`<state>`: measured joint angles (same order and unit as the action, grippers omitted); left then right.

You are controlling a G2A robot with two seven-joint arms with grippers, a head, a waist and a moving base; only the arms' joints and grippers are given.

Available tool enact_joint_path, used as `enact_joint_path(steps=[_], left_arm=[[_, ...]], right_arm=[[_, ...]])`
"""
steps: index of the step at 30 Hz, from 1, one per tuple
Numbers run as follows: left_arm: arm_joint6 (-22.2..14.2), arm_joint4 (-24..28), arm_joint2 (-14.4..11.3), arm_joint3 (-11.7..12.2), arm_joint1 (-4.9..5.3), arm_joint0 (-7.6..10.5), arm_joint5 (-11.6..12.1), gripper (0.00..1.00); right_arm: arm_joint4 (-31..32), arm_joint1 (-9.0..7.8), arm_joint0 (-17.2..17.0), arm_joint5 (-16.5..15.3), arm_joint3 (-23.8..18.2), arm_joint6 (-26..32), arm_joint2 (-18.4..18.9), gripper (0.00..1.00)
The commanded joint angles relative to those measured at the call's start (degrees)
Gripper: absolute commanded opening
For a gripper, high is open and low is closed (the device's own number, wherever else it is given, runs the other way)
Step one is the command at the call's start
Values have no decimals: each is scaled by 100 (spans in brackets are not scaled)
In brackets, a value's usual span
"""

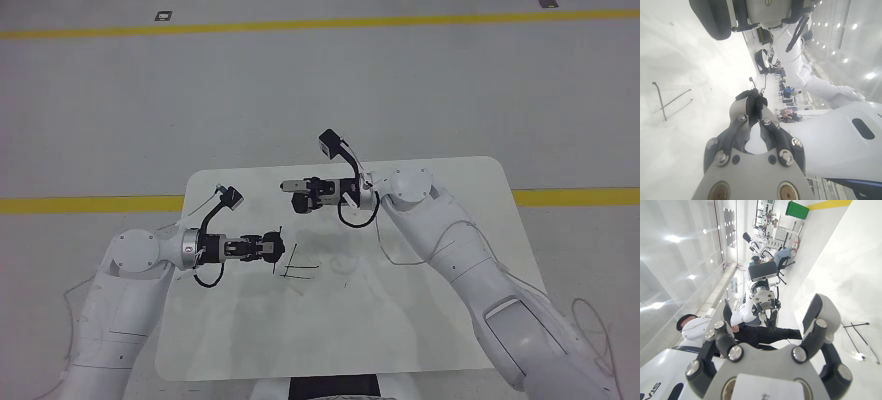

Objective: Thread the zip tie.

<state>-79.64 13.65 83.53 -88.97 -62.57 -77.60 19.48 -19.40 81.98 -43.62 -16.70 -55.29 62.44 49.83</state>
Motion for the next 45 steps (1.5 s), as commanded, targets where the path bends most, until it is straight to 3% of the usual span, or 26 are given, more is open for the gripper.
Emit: enact_joint_path(steps=[1,9,11,23,30,39,40,41,42,43,45], left_arm=[[0,0,0,0,0,0,0,0],[0,0,0,0,0,0,0,0],[170,-13,-24,-40,3,-11,-29,0],[85,264,150,40,138,68,0,0],[85,264,150,40,138,68,0,0],[85,264,150,40,138,68,0,0],[85,264,150,40,138,68,0,0],[85,264,150,40,138,68,0,0],[85,264,150,40,138,68,0,0],[85,264,150,40,138,68,0,0],[85,264,150,40,138,68,0,0]], right_arm=[[0,0,0,0,0,0,0,100],[0,0,0,0,0,0,0,100],[0,0,0,0,0,0,0,100],[0,0,0,0,0,0,0,100],[251,-26,-92,121,-228,-166,-14,100],[471,5,53,32,-155,-117,-129,100],[483,10,66,21,-134,-115,-143,95],[501,15,82,13,-111,-103,-159,74],[530,21,106,11,-79,-95,-177,66],[556,25,124,7,-56,-93,-191,46],[603,34,160,-12,-14,-95,-216,42]])
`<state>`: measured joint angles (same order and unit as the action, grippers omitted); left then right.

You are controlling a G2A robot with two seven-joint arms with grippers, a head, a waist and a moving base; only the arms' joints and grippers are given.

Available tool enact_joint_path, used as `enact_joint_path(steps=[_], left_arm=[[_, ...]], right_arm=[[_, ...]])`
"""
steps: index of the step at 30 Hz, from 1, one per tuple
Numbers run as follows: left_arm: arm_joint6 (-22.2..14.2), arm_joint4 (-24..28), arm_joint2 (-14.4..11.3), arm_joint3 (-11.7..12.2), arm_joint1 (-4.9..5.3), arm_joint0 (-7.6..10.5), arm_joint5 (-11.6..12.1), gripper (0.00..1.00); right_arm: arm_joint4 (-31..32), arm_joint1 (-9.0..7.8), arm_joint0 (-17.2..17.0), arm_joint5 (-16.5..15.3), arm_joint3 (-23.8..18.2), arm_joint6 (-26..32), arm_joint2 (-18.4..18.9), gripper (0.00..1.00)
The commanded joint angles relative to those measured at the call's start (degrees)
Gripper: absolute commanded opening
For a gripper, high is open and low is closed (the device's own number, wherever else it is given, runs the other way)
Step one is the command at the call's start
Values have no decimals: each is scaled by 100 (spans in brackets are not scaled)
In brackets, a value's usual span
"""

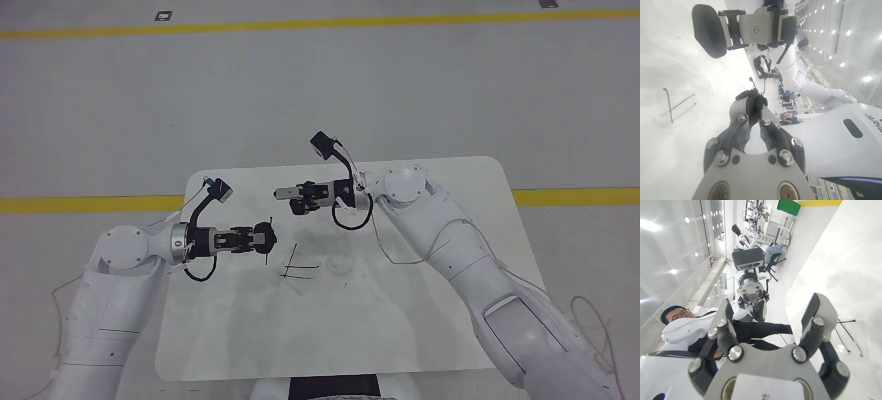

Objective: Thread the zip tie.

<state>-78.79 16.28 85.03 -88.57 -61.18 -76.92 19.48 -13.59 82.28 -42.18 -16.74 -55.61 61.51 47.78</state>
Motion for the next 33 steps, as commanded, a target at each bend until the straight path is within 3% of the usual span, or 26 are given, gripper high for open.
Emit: enact_joint_path(steps=[1,6,10,33], left_arm=[[0,0,0,0,0,0,0,0],[0,0,0,0,0,0,0,0],[0,0,0,0,0,0,0,0],[0,0,0,0,0,0,0,0]], right_arm=[[38,7,29,-16,34,-6,-18,40],[102,21,78,-43,96,-16,-50,29],[175,25,106,-62,123,-12,-69,26],[702,-81,-23,-240,-264,49,-29,28]])
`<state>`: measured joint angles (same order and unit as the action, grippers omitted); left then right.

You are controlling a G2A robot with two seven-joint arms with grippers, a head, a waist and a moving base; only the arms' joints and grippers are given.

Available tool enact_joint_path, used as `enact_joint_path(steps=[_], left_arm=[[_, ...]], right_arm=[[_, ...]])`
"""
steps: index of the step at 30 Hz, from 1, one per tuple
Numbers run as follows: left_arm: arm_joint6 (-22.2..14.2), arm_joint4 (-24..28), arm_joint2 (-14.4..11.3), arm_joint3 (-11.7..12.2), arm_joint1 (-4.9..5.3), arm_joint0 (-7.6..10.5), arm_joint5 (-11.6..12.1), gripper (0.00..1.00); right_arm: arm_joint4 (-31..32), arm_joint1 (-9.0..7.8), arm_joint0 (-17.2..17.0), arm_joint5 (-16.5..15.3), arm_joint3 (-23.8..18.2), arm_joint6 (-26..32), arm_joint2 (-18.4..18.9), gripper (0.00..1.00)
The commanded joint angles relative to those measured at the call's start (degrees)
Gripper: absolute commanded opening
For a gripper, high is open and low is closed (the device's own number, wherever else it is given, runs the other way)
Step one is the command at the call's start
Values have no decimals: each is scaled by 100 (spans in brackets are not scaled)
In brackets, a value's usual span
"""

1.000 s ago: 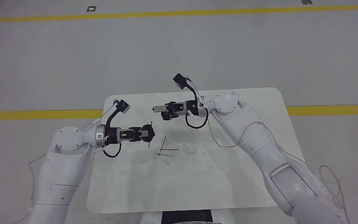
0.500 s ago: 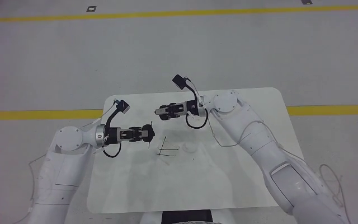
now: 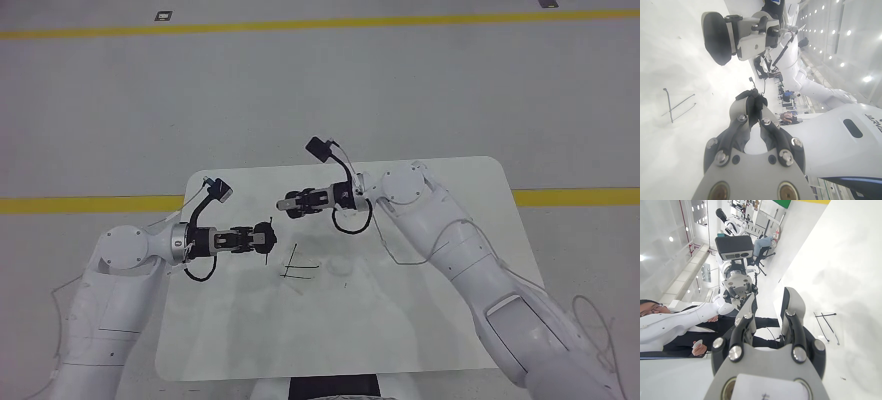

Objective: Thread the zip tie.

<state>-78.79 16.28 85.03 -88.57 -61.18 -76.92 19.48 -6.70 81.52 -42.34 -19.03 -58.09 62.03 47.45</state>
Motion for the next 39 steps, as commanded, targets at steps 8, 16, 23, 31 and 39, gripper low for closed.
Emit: enact_joint_path(steps=[8,16,23,31,39], left_arm=[[0,0,0,0,0,0,0,0],[0,0,0,0,0,0,0,0],[0,0,0,0,0,0,0,0],[0,0,0,0,0,0,0,0],[0,0,0,0,0,0,0,0]], right_arm=[[247,-51,-64,-45,-252,-56,34,26],[420,-90,-135,-45,-486,-119,61,23],[439,-118,-184,-45,-637,-113,96,27],[488,-130,-200,-45,-713,-77,66,27],[527,-128,-181,-45,-743,-92,21,27]])
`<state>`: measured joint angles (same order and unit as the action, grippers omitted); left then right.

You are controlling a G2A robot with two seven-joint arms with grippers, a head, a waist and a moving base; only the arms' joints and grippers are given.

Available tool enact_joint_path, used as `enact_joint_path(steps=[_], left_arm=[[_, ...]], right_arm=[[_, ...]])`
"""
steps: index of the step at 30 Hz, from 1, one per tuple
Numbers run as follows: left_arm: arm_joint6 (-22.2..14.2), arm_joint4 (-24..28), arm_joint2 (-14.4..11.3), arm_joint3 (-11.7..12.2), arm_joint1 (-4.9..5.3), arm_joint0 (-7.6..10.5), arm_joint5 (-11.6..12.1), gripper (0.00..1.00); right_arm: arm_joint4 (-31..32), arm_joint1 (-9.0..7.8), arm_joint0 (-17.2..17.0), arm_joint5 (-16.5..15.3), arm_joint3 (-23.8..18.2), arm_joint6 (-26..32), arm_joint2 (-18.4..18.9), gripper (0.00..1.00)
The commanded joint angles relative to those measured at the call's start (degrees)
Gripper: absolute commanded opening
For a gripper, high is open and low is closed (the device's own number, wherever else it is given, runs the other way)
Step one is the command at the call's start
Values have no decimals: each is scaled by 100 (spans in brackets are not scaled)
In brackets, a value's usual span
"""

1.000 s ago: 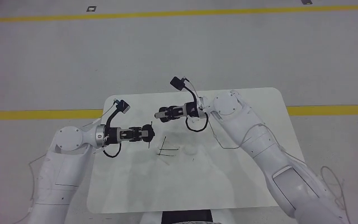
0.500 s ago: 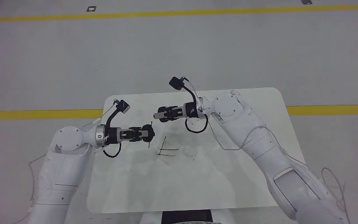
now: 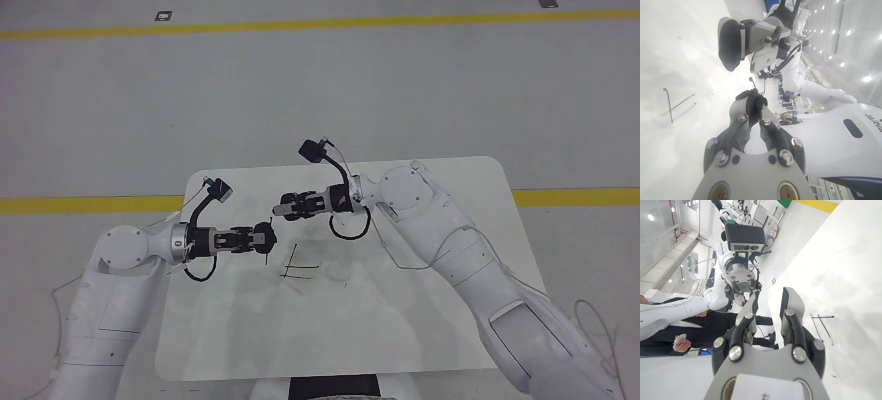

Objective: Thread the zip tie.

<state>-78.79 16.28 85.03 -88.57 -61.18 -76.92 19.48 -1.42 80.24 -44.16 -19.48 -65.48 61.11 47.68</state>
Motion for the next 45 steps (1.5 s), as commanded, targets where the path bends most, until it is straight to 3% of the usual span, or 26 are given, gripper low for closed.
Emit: enact_joint_path(steps=[1,45], left_arm=[[0,0,0,0,0,0,0,0],[0,0,0,0,0,0,0,0]], right_arm=[[-1,-1,1,0,-8,1,-4,27],[57,-25,-4,0,-255,38,-111,22]])
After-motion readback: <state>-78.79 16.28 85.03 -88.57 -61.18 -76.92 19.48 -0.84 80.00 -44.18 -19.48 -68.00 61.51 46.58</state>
